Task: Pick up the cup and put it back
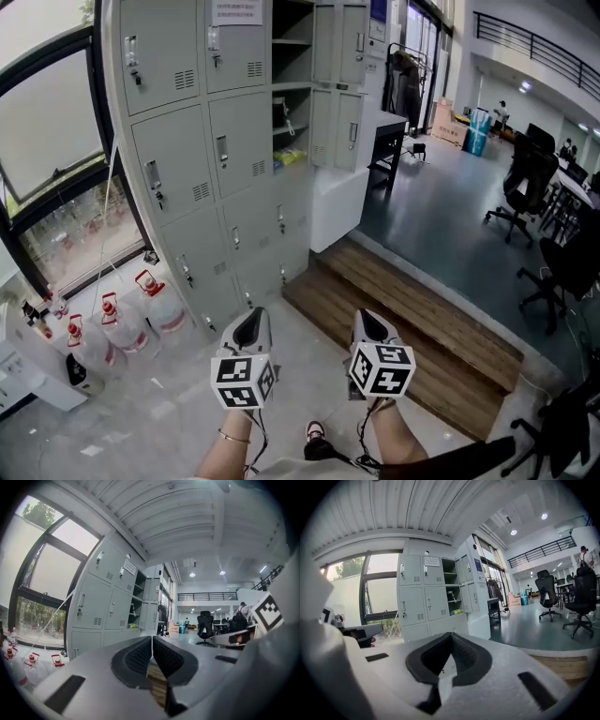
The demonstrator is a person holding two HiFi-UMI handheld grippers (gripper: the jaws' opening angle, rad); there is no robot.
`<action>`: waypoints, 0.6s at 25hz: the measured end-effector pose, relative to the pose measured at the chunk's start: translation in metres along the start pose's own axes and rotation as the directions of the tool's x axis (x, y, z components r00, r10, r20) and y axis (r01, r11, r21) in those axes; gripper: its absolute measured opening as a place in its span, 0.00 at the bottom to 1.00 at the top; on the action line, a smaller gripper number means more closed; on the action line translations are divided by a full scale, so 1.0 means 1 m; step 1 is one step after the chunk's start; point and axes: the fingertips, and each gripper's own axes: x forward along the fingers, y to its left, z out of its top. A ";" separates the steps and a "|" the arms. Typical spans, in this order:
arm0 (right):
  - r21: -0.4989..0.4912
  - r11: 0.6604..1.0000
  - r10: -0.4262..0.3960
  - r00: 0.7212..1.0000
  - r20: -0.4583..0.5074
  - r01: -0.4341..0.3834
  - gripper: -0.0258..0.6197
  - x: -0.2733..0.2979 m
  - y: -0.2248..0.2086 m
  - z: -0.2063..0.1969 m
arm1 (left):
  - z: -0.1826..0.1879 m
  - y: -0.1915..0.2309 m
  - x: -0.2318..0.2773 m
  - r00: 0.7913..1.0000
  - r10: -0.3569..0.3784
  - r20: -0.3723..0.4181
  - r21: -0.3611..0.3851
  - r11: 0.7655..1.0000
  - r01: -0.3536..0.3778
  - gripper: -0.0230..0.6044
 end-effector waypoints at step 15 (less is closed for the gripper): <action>0.001 0.998 0.057 0.998 -0.004 -0.057 0.03 0.173 -0.082 0.053 | 0.021 0.012 0.192 0.999 0.048 0.007 0.015 0.999 -0.048 0.06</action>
